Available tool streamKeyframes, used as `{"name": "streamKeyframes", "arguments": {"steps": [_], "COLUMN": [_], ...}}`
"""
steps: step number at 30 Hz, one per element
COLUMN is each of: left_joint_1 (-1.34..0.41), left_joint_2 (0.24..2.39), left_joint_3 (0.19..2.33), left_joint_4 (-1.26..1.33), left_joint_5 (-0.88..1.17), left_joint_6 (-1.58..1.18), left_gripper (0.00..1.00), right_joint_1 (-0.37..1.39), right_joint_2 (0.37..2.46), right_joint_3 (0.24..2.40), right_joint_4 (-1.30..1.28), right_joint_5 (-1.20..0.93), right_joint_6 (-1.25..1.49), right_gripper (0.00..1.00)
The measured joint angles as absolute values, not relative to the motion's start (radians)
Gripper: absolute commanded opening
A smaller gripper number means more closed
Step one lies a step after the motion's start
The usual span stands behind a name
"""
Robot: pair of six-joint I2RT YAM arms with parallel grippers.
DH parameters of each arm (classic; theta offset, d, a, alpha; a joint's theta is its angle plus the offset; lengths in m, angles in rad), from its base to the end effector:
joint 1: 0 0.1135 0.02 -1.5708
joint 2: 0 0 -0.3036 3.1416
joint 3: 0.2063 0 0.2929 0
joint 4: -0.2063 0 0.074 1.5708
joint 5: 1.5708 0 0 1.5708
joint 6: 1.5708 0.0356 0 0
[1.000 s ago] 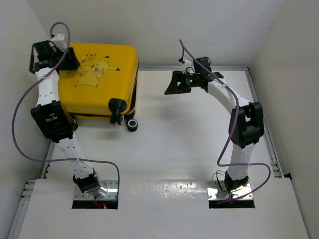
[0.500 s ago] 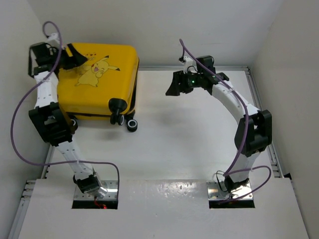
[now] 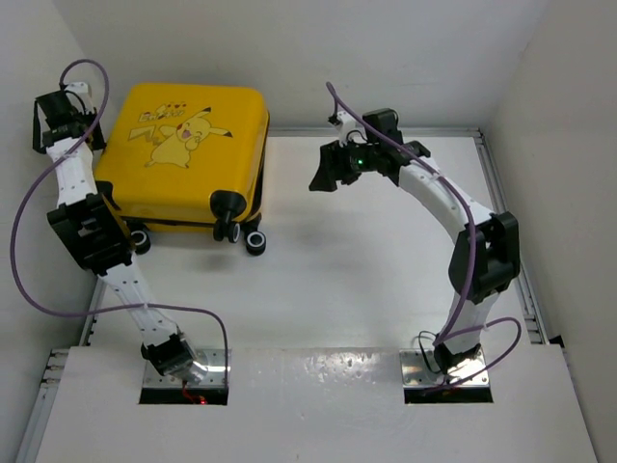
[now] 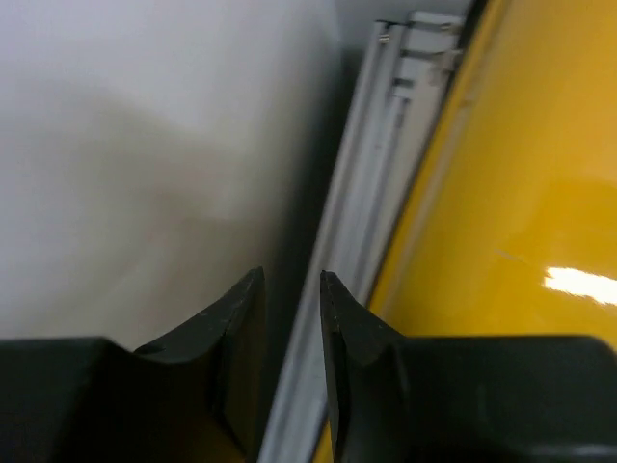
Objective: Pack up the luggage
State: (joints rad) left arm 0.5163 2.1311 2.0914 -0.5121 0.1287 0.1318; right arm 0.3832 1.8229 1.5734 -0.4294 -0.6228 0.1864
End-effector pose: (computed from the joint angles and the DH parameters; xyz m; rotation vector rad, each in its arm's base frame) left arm 0.4921 0.2741 0.3619 -0.3311 2.1016 0.2483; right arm 0.4267 0.1944 0.3302 -0.5684 2.2162 1.0023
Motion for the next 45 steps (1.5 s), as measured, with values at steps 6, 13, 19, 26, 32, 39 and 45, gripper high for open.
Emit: {"name": "streamKeyframes", "arguments": {"steps": [6, 13, 19, 26, 32, 39, 45], "left_joint_1": [0.490, 0.446, 0.147, 0.074, 0.278, 0.483, 0.507], "left_joint_2": [2.180, 2.059, 1.988, 1.981, 2.130, 2.148, 2.207], "left_joint_3": [2.136, 1.970, 1.882, 1.872, 2.203, 2.218, 2.217], "left_joint_4": [-0.519, -0.393, -0.346, -0.300, -0.483, -0.622, -0.635], "left_joint_5": [0.070, 0.225, 0.400, 0.527, 0.314, 0.176, 0.113], "left_joint_6": [0.262, 0.304, 0.147, -0.070, -0.073, 0.057, 0.194], "left_gripper": [0.23, 0.18, 0.16, 0.16, 0.14, 0.25, 0.26], "right_joint_1": [0.407, 0.487, 0.501, 0.472, 0.451, 0.445, 0.445], "right_joint_2": [1.830, 1.826, 1.746, 1.633, 1.631, 1.639, 1.671], "right_joint_3": [1.619, 1.648, 1.555, 1.436, 1.417, 1.418, 1.452], "right_joint_4": [-0.461, -0.545, -0.616, -0.630, -0.628, -0.595, -0.575], "right_joint_5": [-0.614, -0.593, -0.514, -0.461, -0.460, -0.500, -0.533], "right_joint_6": [0.146, 0.044, -0.004, -0.007, -0.007, -0.006, -0.004], "right_gripper": [0.83, 1.00, 1.00, 1.00, 1.00, 1.00, 1.00]}}
